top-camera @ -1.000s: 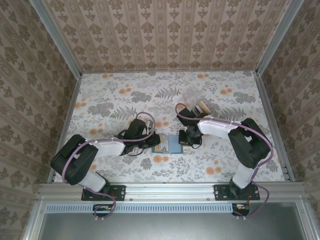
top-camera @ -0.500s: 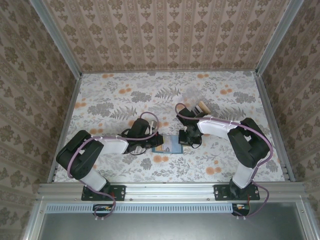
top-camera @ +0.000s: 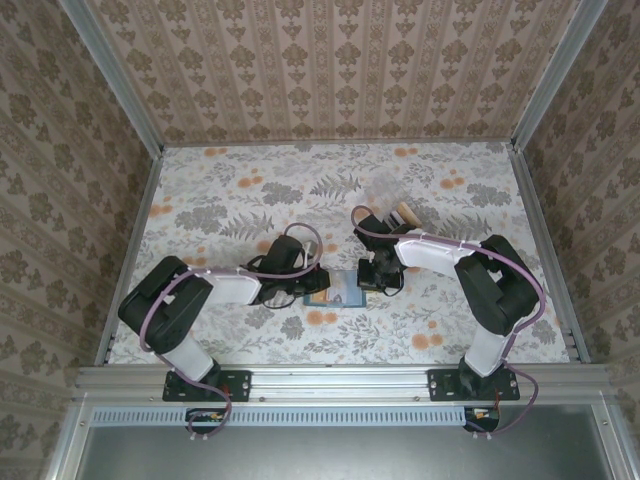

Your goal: Put the credit cards into the card holder

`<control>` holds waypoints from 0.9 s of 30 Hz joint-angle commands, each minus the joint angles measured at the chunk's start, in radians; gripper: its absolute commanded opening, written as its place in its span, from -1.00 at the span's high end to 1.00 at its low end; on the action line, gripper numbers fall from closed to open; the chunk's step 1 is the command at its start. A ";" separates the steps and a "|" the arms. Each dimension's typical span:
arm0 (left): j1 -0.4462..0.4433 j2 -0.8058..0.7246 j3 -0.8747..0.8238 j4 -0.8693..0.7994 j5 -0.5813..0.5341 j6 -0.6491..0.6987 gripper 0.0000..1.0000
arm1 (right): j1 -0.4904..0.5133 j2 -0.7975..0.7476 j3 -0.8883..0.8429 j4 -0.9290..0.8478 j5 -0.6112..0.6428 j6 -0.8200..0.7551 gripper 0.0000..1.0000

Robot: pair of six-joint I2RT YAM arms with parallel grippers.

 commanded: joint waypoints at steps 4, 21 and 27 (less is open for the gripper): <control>-0.036 0.039 0.081 -0.197 -0.077 0.052 0.60 | 0.014 0.063 -0.040 0.119 -0.085 0.034 0.91; -0.073 0.051 0.189 -0.311 -0.066 0.149 0.19 | 0.015 0.040 -0.063 0.151 -0.118 0.051 0.91; -0.082 0.099 0.235 -0.344 -0.030 0.190 0.14 | 0.014 0.037 -0.062 0.171 -0.138 0.055 0.91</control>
